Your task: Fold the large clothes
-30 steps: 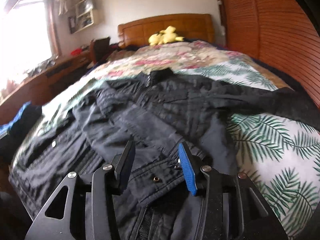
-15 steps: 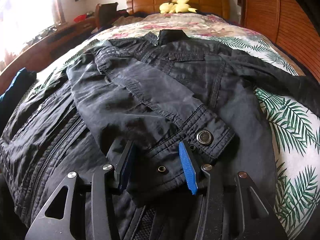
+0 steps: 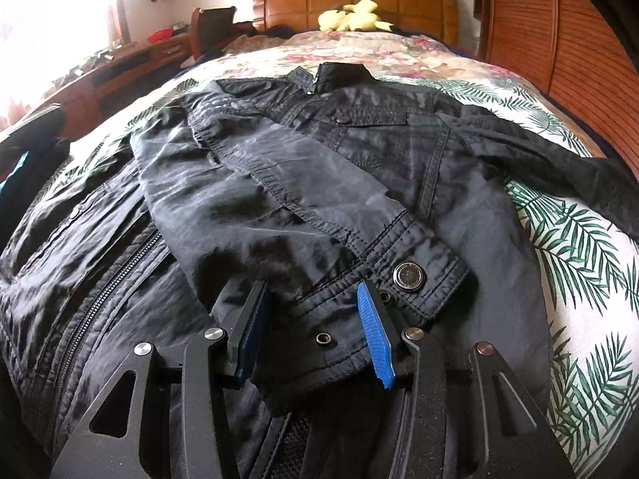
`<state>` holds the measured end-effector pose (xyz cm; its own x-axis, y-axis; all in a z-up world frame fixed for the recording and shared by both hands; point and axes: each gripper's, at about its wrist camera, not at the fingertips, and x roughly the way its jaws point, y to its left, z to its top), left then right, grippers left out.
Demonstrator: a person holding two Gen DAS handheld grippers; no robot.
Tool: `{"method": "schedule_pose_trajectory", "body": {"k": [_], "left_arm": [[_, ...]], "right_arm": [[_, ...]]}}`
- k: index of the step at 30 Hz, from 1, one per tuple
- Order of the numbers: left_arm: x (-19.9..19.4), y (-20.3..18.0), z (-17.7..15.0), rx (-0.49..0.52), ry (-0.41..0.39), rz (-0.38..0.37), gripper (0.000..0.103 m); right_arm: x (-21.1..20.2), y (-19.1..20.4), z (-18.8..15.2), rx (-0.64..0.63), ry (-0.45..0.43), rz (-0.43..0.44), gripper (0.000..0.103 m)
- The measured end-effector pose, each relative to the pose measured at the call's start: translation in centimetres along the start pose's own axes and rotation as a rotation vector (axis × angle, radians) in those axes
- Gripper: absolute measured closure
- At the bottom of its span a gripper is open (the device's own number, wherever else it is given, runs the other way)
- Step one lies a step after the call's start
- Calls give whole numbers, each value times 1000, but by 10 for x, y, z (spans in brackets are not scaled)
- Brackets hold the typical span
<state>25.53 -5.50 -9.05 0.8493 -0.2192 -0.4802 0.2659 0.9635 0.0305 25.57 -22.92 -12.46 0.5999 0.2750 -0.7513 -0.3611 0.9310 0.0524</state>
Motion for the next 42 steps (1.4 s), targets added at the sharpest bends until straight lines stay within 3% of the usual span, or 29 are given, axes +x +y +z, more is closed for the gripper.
{"method": "schedule_pose_trajectory", "body": {"k": [11,17,20,23,30,36,42], "left_arm": [[19,3,-24,-33,9,-24,91],[21,6,-27,-42,11,-37,91],[23,5,-27,-40,19,-41,91],[22,5,-27,-38,17,-41,91],[22,4,-27,-34,15,-40,91],[22,3,-27,-26,13,-37,91],[22,3,-27,-24,14,-36,91]], "right_arm": [[-10,-4,-4,18,-56,9,57],[-42,-27,2,87,-131,5,57],[-62,-54,13,119,-161,-21,46],[-80,-92,24,123,-173,-110,35],[-101,-209,31,282,-152,-266,33],[-109,-290,8,472,-99,-314,33],[-115,-343,-11,623,-82,-334,33]]}}
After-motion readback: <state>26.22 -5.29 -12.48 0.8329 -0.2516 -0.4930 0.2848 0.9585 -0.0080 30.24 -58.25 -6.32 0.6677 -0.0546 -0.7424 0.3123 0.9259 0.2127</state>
